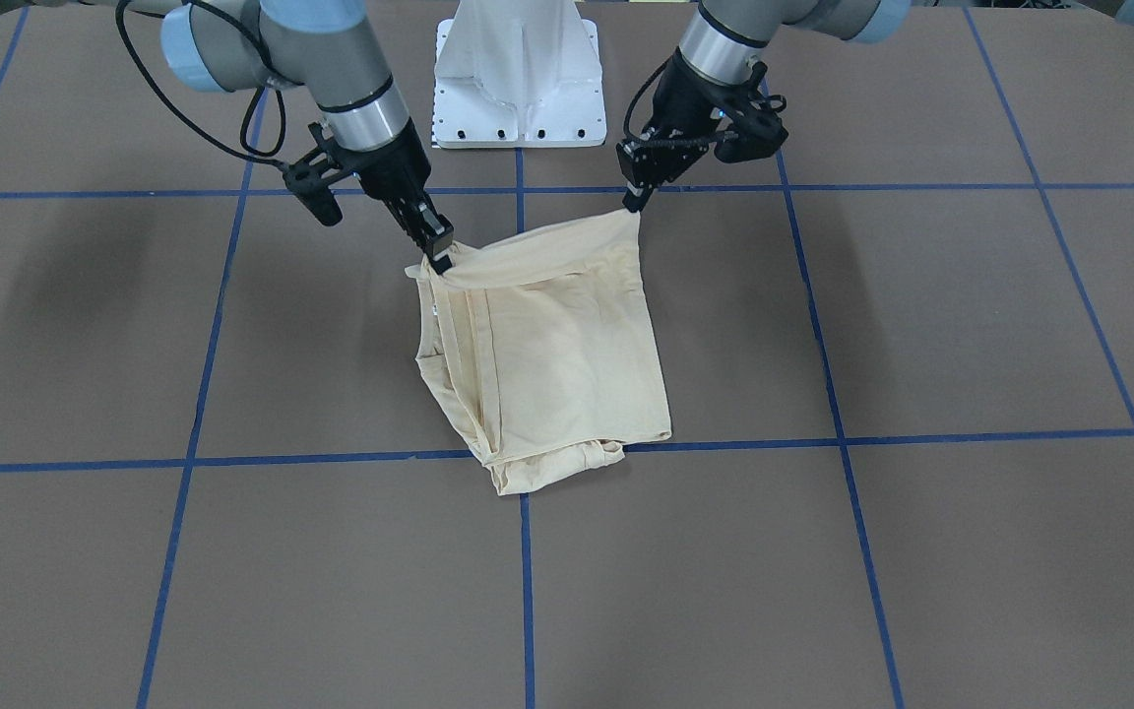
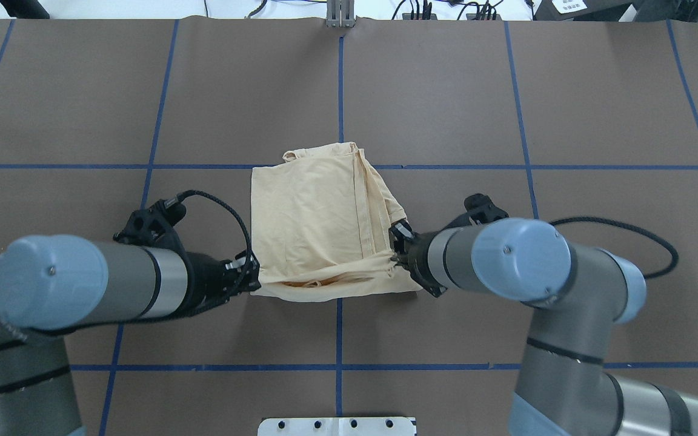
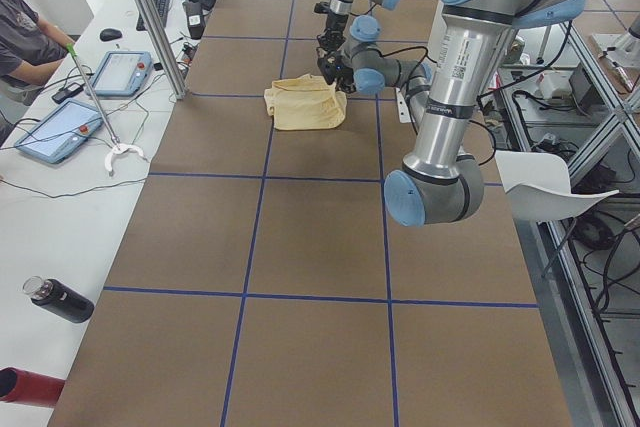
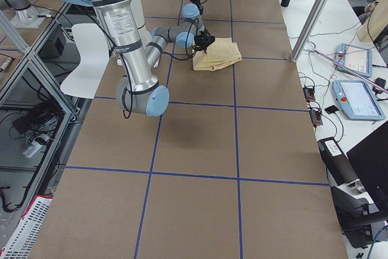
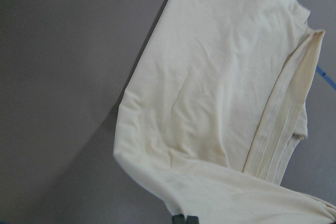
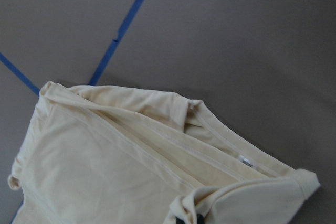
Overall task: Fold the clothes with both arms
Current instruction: 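Lift the near edge with both grippers and fold it over the far half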
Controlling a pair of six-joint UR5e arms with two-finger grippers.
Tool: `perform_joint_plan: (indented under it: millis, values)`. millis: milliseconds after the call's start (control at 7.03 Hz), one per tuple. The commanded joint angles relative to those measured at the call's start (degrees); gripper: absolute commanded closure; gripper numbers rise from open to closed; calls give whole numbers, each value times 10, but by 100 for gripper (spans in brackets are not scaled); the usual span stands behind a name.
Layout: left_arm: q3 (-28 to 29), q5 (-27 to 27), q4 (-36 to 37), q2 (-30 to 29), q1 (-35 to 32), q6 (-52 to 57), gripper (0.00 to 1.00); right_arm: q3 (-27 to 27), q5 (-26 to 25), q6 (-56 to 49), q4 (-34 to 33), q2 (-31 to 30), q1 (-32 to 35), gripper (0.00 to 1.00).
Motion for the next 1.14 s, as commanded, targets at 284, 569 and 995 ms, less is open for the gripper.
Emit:
perform_joint_plan:
  millis: [284,569,995]
  values:
    - [237,-13,-136,-82,-109,66,100,-240,100,-108,5,156,101,100]
    - [284,-13,-170,-98,-116,66,100,-299,103,-124,6,204,108,100]
    - [332,-9,-202,-106,-117,88,94,-379,104,-128,99,216,124,81]
